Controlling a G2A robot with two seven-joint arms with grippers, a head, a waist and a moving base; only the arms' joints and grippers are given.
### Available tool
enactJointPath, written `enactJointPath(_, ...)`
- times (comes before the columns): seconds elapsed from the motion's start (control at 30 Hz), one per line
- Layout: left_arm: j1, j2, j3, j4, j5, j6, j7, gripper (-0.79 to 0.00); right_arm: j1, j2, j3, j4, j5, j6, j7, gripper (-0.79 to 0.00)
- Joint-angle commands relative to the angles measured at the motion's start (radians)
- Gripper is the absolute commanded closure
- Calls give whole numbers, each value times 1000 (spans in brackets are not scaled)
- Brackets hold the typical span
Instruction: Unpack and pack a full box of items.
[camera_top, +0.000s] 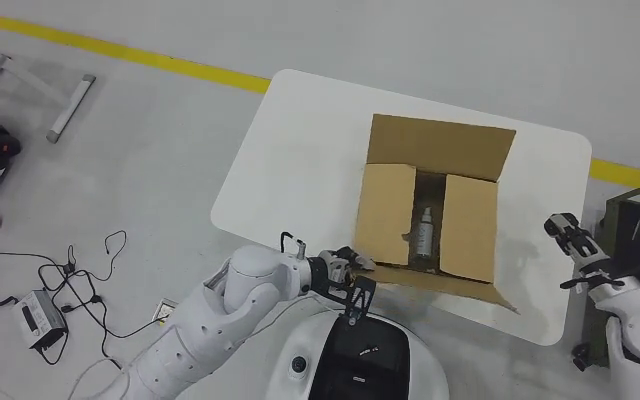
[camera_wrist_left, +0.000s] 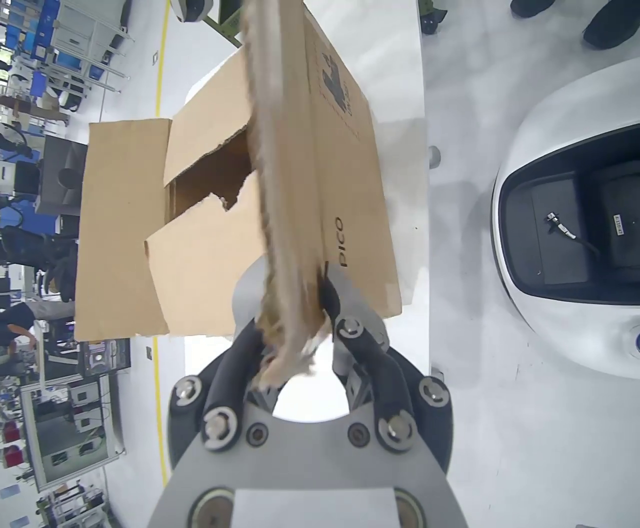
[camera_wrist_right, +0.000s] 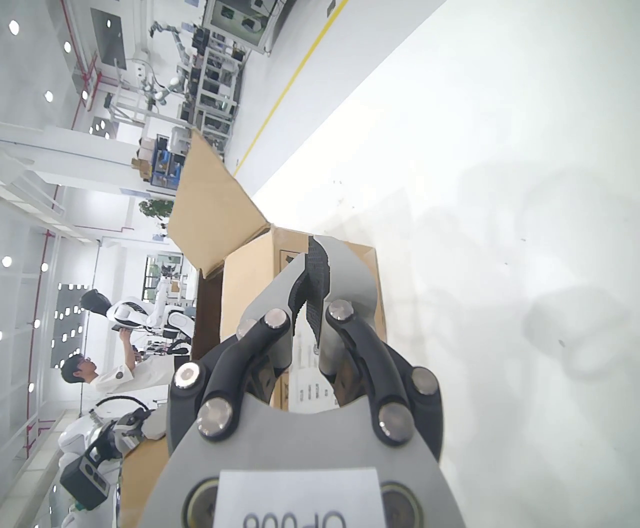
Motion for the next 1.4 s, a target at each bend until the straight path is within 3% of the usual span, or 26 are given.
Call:
enactJointPath(0.0,-1,-1,2,9,-11,2,-16,-785,10,-1,-18,11,-4,1,2,0)
enactJointPath(0.23,-16,-10,-2,19,-73,43,-83,-785,22,-7,-100,7,-40,-2,4,0)
enactJointPath(0.57,-90,-30,-31,62,-246,110,-129,-785,21,-7,-118,-6,-45,2,5,0)
enactJointPath(1.13,-237,-71,86,195,-226,143,-308,-785,32,3,-47,-71,61,35,36,0)
enactJointPath(1.27,-242,-79,104,196,-228,149,-342,-785,77,8,-31,-94,102,58,76,-148)
enactJointPath(1.33,-244,-81,108,196,-231,153,-354,-785,107,12,-37,-100,103,72,107,-366)
enactJointPath(1.37,-244,-83,110,196,-232,154,-358,-785,124,13,-42,-101,98,79,119,-388)
